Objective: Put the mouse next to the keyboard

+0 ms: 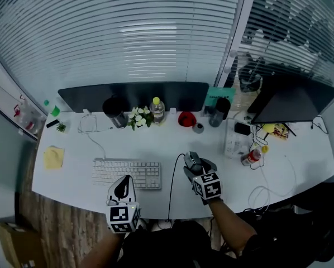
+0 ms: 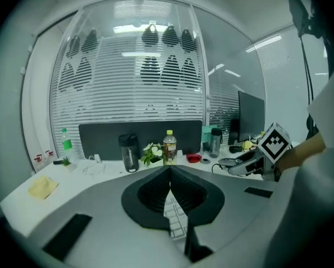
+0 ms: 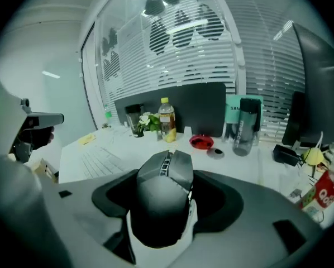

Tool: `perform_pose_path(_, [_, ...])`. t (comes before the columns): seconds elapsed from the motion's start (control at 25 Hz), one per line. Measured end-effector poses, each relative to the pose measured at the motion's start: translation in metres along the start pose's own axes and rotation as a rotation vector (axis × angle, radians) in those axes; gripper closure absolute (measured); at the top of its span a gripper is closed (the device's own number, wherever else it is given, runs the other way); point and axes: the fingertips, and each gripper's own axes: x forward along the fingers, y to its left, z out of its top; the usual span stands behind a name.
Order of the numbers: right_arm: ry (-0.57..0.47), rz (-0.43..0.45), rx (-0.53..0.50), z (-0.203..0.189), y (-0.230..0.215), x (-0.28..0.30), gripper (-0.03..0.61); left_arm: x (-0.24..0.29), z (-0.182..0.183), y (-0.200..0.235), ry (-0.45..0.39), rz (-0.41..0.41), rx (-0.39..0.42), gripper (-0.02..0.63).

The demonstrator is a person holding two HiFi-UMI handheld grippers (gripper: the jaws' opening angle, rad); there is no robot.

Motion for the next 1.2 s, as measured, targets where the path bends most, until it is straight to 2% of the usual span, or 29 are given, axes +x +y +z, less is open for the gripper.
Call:
perform_pose_path(0.12, [0.046,0.01,-0.007,-0.017,-0.003,0.018,0.279,0.002,-0.013,0.0,0.04,0.005,-0.045,0.584])
perform_pose_path(0.28, [0.108,0.02,0.007,-0.041,-0.005,0.037,0.28,0.0,-0.028,-0.01,0.111,-0.041,-0.11,0.584])
perform_pose_path(0.44, [0.155,0.02,0.023,-0.061,-0.006,0.05,0.28,-0.005,-0.034,-0.007,0.123,0.0,-0.088,0.584])
perform_pose_path(0.6, [0.186,0.018,0.038,-0.075,-0.007,0.058,0.279,-0.013,-0.037,-0.001,0.133,0.033,-0.139,0.584])
perform_pose_path(0.8, [0.202,0.008,0.069,-0.084,-0.008,0.062,0.279,-0.019,-0.035,0.002,0.129,0.039,-0.116,0.584])
perform_pose_path(1.0, [0.207,-0.008,0.045,-0.089,-0.009,0.064,0.278,-0.024,-0.032,-0.001,0.126,0.017,-0.056,0.584])
perform_pose_path(1.2, [0.214,-0.027,0.02,-0.096,-0.009,0.065,0.281,-0.029,-0.031,-0.001,0.123,-0.001,-0.061,0.584])
